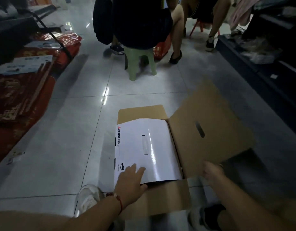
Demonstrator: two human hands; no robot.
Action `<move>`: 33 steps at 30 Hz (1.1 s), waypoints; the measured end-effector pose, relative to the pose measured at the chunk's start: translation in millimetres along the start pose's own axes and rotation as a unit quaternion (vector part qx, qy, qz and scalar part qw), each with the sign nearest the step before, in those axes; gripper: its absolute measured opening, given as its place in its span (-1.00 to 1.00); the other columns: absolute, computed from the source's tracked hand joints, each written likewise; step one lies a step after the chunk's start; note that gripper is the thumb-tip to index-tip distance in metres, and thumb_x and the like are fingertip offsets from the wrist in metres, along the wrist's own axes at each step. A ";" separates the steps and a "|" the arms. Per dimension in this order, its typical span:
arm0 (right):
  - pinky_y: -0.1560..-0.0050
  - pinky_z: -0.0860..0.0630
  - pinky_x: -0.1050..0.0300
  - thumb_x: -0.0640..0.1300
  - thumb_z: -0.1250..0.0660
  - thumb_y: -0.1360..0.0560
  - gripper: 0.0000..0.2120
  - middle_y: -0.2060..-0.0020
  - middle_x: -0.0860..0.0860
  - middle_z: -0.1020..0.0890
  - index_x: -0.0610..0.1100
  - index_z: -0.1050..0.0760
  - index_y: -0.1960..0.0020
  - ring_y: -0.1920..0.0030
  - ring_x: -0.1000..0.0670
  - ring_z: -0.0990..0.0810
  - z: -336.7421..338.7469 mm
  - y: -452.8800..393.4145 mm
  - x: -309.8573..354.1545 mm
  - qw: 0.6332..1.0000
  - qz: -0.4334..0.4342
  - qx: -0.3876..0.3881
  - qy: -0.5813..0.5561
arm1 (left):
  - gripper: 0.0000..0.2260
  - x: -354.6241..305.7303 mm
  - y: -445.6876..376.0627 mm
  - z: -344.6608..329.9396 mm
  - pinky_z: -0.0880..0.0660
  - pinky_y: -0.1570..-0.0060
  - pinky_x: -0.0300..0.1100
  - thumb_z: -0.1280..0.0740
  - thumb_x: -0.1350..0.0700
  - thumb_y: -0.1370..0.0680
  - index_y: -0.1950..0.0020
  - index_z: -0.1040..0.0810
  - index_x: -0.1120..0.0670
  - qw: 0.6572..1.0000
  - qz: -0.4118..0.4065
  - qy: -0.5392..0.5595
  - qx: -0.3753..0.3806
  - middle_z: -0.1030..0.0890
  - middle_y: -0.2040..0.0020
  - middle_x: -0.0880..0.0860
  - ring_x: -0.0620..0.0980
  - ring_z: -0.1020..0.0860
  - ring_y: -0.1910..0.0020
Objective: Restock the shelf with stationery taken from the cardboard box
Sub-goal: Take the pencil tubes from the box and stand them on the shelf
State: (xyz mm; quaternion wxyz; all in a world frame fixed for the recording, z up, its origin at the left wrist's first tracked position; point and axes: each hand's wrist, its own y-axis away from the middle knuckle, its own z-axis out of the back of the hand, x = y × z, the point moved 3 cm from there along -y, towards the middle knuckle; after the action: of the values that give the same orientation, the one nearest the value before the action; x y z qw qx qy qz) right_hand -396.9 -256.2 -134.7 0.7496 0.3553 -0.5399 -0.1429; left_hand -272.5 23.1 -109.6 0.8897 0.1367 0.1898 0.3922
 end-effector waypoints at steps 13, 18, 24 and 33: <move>-0.19 -0.42 -0.07 -0.22 -0.35 -0.51 -0.47 -0.32 -0.27 -0.40 -0.30 -0.28 -0.42 -0.24 -0.28 -0.45 -21.8 -2.3 -13.0 0.899 0.239 -0.053 0.364 | 0.07 68.5 -23.1 -56.4 -0.42 -0.23 -0.01 -0.42 -0.27 -0.43 -0.56 0.35 -0.02 0.955 0.234 0.166 0.073 -0.17 -0.46 0.23 0.21 -0.41 -0.32; -0.17 -0.47 -0.04 -0.15 -0.36 -0.49 -0.70 -0.14 -0.24 -0.53 -0.26 -0.44 -0.17 -0.16 -0.25 -0.52 -44.7 -19.1 -46.4 0.856 0.180 0.080 0.477 | 0.03 69.6 -26.2 -60.9 -0.45 -0.20 -0.09 -0.35 -0.30 -0.47 -0.57 0.35 0.01 0.967 0.197 0.159 0.039 -0.24 -0.43 0.17 0.11 -0.44 -0.29; -0.23 -0.41 0.00 -0.14 -0.21 -0.62 -0.58 -0.32 -0.18 -0.45 -0.26 -0.31 -0.43 -0.27 -0.17 -0.46 -36.5 -40.3 -53.4 0.840 0.200 0.093 0.496 | -0.19 69.2 -44.4 -43.6 -0.46 -0.16 -0.08 -0.20 -0.28 -0.57 -0.60 0.23 -0.05 0.976 0.154 0.151 -0.017 -0.21 -0.52 0.15 0.14 -0.45 -0.32; 0.16 -0.39 0.13 -0.16 -0.25 -0.58 -0.84 0.06 -0.18 -0.63 -0.23 -0.55 0.02 0.05 -0.19 -0.62 -40.4 -71.9 -37.2 0.797 0.248 0.010 0.550 | -0.74 81.7 -60.0 -30.0 -0.45 0.18 -0.14 -0.17 0.14 -0.66 -0.29 -0.51 0.17 0.948 0.154 0.208 -0.185 -0.64 0.06 0.15 0.17 -0.62 0.09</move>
State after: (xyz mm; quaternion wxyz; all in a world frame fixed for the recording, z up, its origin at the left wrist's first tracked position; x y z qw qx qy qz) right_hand -361.9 -269.5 -217.0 0.9266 0.2356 -0.1073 0.2728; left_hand -196.4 47.9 -178.7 0.7687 -0.0876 0.2709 0.5727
